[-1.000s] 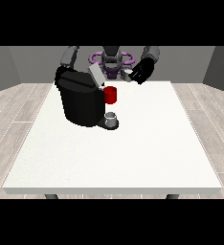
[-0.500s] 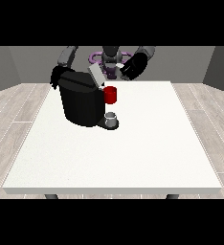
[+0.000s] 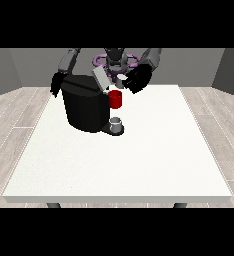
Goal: Insert the coffee pod into the coffee machine and close the lid
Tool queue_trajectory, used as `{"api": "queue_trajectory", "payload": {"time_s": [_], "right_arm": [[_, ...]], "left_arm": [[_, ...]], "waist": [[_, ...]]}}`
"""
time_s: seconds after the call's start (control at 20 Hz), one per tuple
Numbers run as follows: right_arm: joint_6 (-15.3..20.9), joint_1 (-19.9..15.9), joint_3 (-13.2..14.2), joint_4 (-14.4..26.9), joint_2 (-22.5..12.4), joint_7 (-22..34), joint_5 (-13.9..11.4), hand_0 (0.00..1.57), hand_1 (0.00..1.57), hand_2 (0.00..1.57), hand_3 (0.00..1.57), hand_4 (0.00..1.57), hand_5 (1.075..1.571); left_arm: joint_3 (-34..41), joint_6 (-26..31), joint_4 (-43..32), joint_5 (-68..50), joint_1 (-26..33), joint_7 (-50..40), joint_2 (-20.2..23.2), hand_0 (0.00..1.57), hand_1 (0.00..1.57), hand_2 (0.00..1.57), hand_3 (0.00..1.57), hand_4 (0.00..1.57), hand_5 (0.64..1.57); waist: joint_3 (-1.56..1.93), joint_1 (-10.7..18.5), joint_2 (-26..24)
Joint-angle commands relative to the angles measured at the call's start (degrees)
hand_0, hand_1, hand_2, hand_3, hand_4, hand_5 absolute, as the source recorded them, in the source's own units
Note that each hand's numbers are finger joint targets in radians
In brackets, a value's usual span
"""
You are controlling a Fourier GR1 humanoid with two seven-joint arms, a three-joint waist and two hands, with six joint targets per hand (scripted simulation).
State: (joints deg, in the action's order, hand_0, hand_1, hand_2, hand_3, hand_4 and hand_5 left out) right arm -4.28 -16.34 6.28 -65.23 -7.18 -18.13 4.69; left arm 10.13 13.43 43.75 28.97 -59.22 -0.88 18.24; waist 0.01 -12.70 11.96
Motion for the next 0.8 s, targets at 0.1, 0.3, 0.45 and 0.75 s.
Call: {"api": "queue_trajectory", "payload": {"time_s": [0.1,0.3,0.45,0.75], "right_arm": [[-5.96,0.48,-2.01,0.50,0.13,-3.68,0.97,0.00,0.00,0.00,0.00,0.00,1.571],[-3.80,-4.48,0.77,4.99,-1.13,-4.01,0.76,0.00,0.00,0.00,0.00,0.28,1.571],[-2.53,-6.98,1.54,4.39,-1.37,-3.19,0.88,0.00,0.00,0.00,0.00,0.29,1.571],[-3.06,-8.05,0.75,4.64,-1.14,-4.01,0.31,0.00,0.00,0.00,0.00,0.24,1.571]], "left_arm": [[2.30,-3.09,-1.53,-0.44,-3.84,-1.80,1.31,1.51,1.51,1.50,1.43,0.60,1.571],[1.86,-0.13,-1.06,-1.93,-5.63,-1.99,0.42,1.46,1.46,1.48,1.37,0.60,1.571],[2.36,0.11,-2.49,-2.14,-6.13,-1.27,1.48,1.47,1.47,1.49,1.39,0.63,1.571],[2.99,0.30,-3.72,-0.73,-10.48,-0.48,6.96,1.49,1.49,1.51,1.44,0.70,1.571]], "waist": [[0.02,-2.69,3.08],[0.03,1.12,4.27],[0.01,0.61,6.29],[0.02,-2.10,10.30]]}}
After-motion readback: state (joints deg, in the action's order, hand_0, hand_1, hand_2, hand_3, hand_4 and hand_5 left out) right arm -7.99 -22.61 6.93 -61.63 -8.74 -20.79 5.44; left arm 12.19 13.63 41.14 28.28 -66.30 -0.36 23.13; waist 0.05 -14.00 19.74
